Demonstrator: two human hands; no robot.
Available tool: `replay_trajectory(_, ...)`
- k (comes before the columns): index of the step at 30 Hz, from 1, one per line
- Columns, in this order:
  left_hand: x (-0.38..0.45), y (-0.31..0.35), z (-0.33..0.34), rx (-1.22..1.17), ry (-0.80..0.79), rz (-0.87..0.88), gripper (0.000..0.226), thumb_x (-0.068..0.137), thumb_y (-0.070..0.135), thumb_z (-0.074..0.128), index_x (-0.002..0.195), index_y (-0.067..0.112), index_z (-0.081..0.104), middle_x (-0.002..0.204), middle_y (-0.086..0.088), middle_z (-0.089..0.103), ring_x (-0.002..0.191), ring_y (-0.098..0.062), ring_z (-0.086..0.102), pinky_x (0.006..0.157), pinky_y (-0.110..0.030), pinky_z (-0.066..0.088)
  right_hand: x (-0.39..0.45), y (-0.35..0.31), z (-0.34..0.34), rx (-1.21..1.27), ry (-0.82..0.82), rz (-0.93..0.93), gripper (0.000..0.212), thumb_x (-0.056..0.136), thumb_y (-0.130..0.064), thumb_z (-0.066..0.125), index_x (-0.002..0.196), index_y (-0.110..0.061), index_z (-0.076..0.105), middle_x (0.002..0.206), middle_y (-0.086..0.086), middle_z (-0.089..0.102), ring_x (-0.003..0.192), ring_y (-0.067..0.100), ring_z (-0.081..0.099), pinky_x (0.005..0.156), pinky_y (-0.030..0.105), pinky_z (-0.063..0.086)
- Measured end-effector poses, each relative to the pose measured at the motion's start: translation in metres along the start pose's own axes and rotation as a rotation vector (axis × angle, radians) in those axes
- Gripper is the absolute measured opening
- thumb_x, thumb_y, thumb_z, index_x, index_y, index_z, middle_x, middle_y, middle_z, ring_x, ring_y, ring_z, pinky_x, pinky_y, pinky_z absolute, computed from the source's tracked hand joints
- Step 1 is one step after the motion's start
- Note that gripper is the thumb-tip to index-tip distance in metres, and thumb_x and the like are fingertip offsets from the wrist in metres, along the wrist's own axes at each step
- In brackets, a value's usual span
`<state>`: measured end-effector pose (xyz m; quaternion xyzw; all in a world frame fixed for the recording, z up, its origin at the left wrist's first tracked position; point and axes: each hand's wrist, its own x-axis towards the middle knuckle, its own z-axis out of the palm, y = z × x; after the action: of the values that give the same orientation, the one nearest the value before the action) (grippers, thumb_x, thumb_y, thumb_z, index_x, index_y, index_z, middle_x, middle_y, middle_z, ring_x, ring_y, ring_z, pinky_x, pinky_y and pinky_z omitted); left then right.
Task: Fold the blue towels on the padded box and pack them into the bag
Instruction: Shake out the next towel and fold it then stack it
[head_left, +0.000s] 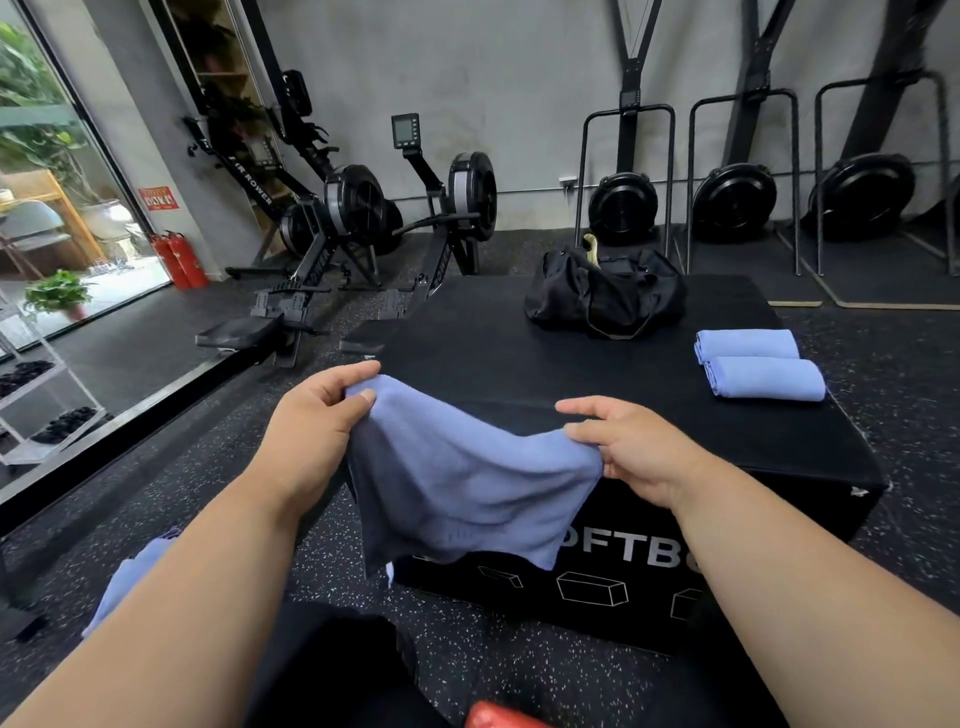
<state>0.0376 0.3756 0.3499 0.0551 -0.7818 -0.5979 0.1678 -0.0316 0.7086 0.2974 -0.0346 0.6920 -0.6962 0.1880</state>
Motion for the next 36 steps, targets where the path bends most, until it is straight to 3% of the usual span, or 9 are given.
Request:
replay_trajectory(6,-0.001,0.025,-0.014,-0.110,-0.047,0.081,0.050,0.097,-0.001,0.065,0.130,0.036,0.073,0.135,0.007,0.071,0.121,-0.012,0.064,0.114,-0.042,0.042,-0.004,-0.018,-0.009,0.197,0.333,-0.320,0.043,0.094,0.002,0.051,0.118,-0.026,0.073,0.088,0.000,0.072,0.070,0.013,0.061,0.056,0.027,0.051)
replay_trajectory(9,-0.002,0.023,-0.015,-0.063,-0.061,0.079,0.051,0.095,0.003,0.066,0.132,0.038,0.072,0.139,0.011,0.069,0.133,-0.014,0.060,0.120,-0.045,0.039,-0.002,-0.020,-0.002,0.015,0.230,-0.253,0.047,0.089,0.004,0.052,0.121,-0.024,0.073,0.101,-0.002,0.077,0.075,0.011,0.067,0.060,0.024,0.051)
replay_trajectory(11,-0.005,0.018,-0.010,-0.071,-0.032,0.048,0.050,0.097,-0.003,0.062,0.129,0.033,0.073,0.136,0.013,0.070,0.131,-0.009,0.062,0.122,-0.043,0.040,0.001,-0.016,0.004,-0.009,0.188,-0.213,0.048,0.087,0.002,0.052,0.118,-0.026,0.076,0.097,0.002,0.074,0.076,0.016,0.064,0.065,0.029,0.049)
replay_trajectory(14,-0.012,0.017,-0.008,-0.073,0.015,0.054,0.047,0.100,-0.003,0.061,0.129,0.032,0.073,0.132,0.016,0.072,0.121,-0.002,0.065,0.116,-0.036,0.045,-0.001,-0.018,-0.001,0.176,0.268,-0.278,0.049,0.088,-0.001,0.046,0.113,-0.030,0.078,0.089,0.010,0.068,0.075,0.022,0.057,0.067,0.033,0.047)
replay_trajectory(17,-0.012,0.018,-0.014,-0.087,0.025,0.077,0.049,0.099,-0.003,0.063,0.128,0.035,0.074,0.131,0.013,0.073,0.114,-0.005,0.067,0.106,-0.035,0.048,-0.005,-0.018,-0.003,0.384,0.090,-0.189,0.047,0.094,0.000,0.043,0.122,-0.021,0.074,0.099,0.014,0.074,0.084,0.025,0.069,0.074,0.038,0.052)
replay_trajectory(19,-0.010,0.017,-0.014,-0.081,0.016,0.084,0.053,0.097,-0.006,0.063,0.130,0.034,0.073,0.131,0.011,0.073,0.117,-0.009,0.067,0.107,-0.036,0.048,-0.007,-0.012,0.003,0.320,0.028,-0.110,0.039,0.097,0.002,0.048,0.120,-0.014,0.075,0.105,0.015,0.076,0.087,0.023,0.073,0.077,0.036,0.055)
replay_trajectory(23,-0.009,0.015,-0.009,-0.127,0.050,0.086,0.047,0.096,-0.007,0.065,0.128,0.026,0.074,0.121,0.008,0.076,0.099,-0.003,0.067,0.098,-0.029,0.050,-0.006,-0.011,0.006,0.327,0.162,-0.237,0.029,0.097,0.005,0.057,0.102,-0.015,0.078,0.093,0.005,0.074,0.083,0.016,0.064,0.073,0.029,0.049)
replay_trajectory(31,-0.001,0.000,-0.004,-0.257,0.226,0.005,0.024,0.101,0.002,0.065,0.105,0.022,0.078,0.099,0.005,0.075,0.075,-0.003,0.061,0.070,-0.017,0.053,-0.008,-0.017,-0.012,0.194,0.322,-0.444,0.028,0.096,0.004,0.068,0.101,-0.022,0.078,0.093,-0.005,0.079,0.093,0.010,0.068,0.095,0.030,0.053)
replay_trajectory(36,0.004,0.001,0.007,-0.187,0.191,0.072,0.024,0.101,0.000,0.065,0.110,0.021,0.074,0.089,0.006,0.071,0.069,-0.003,0.061,0.062,-0.015,0.052,-0.016,-0.018,-0.020,0.134,0.330,-0.469,0.035,0.096,0.008,0.065,0.110,-0.022,0.076,0.096,-0.006,0.080,0.095,0.009,0.071,0.090,0.021,0.054)
